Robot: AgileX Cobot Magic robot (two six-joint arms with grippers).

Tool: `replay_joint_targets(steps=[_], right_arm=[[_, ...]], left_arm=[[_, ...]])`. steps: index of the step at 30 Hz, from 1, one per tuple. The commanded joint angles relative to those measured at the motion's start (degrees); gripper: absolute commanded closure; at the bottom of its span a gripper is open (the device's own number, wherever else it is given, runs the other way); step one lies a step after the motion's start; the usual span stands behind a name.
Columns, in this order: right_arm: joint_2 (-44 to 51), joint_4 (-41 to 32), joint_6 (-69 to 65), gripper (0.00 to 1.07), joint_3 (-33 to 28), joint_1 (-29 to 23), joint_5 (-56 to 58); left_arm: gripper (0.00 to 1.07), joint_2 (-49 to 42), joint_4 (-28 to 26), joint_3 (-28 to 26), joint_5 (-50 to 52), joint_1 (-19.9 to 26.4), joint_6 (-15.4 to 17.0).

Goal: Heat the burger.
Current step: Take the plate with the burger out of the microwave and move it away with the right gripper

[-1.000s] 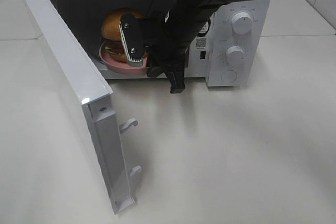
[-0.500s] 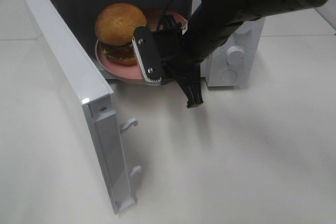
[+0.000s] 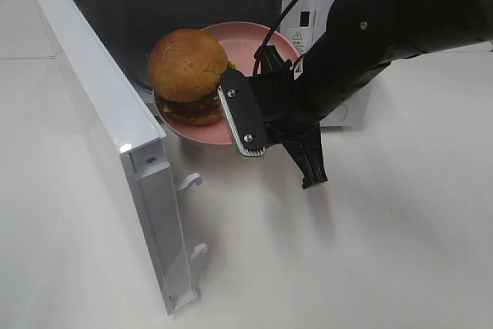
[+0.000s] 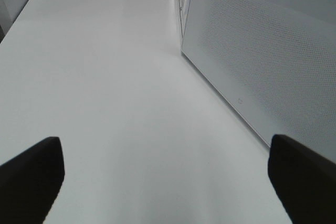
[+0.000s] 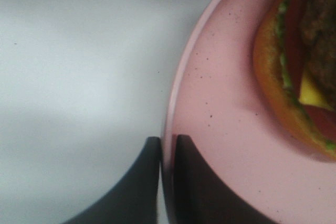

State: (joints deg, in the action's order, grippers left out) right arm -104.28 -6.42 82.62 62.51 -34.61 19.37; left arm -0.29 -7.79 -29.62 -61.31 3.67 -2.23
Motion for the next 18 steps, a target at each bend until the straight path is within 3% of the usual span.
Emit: replay_joint_targets(steps=[1, 18], right_arm=[[3.84, -2.46, -2.41, 1.07, -2.12, 1.03, -5.33], [13.46, -5.5, -2.64, 1.07, -12.26, -0.34, -7.22]], left_arm=[[0.09, -0.69, 0.0, 0.17, 0.06, 0.11, 0.06], [0.09, -0.69, 0.0, 0.17, 0.06, 0.11, 0.06]])
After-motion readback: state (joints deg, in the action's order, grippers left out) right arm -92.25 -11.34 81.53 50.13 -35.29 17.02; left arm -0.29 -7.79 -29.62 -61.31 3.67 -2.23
